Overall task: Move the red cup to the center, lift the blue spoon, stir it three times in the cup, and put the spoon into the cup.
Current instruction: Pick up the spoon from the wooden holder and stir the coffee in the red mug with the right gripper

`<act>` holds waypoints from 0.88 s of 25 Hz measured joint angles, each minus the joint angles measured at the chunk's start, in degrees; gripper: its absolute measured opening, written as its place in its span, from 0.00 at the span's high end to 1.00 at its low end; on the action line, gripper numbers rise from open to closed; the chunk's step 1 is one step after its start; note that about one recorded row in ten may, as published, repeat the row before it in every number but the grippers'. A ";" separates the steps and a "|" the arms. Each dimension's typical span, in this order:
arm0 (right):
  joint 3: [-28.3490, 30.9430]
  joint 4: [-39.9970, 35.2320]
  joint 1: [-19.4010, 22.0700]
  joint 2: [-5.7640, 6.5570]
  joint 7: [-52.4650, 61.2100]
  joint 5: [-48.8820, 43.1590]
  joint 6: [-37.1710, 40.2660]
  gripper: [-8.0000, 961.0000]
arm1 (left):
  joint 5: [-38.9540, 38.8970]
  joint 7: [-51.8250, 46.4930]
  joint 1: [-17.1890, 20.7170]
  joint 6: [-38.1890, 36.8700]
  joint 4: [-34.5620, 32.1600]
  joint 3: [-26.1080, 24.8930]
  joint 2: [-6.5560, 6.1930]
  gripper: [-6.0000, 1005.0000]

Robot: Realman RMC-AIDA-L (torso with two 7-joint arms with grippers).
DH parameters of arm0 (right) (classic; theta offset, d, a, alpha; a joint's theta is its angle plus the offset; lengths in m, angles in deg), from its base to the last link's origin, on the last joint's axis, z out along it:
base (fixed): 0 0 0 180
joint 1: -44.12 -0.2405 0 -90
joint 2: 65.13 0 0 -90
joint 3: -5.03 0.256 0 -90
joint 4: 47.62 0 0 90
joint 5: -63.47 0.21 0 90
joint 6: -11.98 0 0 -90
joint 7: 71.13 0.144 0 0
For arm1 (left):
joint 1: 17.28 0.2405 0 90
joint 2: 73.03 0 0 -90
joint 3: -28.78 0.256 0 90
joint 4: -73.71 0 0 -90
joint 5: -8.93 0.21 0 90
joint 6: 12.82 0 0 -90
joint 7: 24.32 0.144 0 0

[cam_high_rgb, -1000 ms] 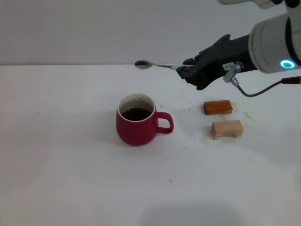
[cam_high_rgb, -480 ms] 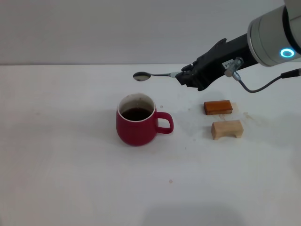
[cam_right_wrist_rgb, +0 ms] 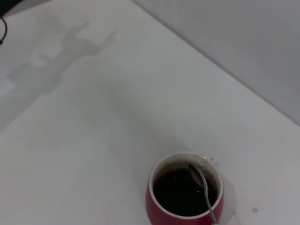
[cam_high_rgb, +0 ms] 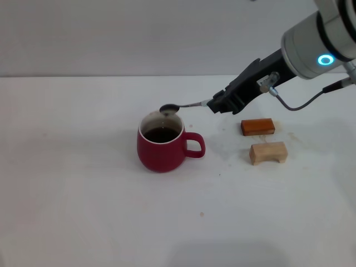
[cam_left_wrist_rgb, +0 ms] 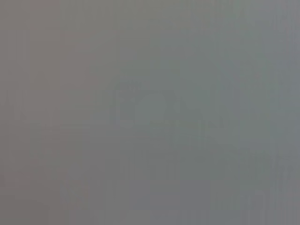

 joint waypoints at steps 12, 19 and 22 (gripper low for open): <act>0.58 -14.76 -7.19 0.12 -4.42 0.60 3.55 0.85 | -0.08 0.00 -0.64 -0.05 0.16 0.00 0.09 0.14; 0.77 -25.94 -13.21 0.64 -7.18 0.63 7.74 0.85 | 0.00 0.00 -1.02 -0.38 0.16 0.00 0.17 0.14; 0.77 -27.97 -14.15 0.63 -7.92 0.63 8.68 0.85 | -0.02 0.00 -1.07 -0.44 0.15 0.00 0.19 0.14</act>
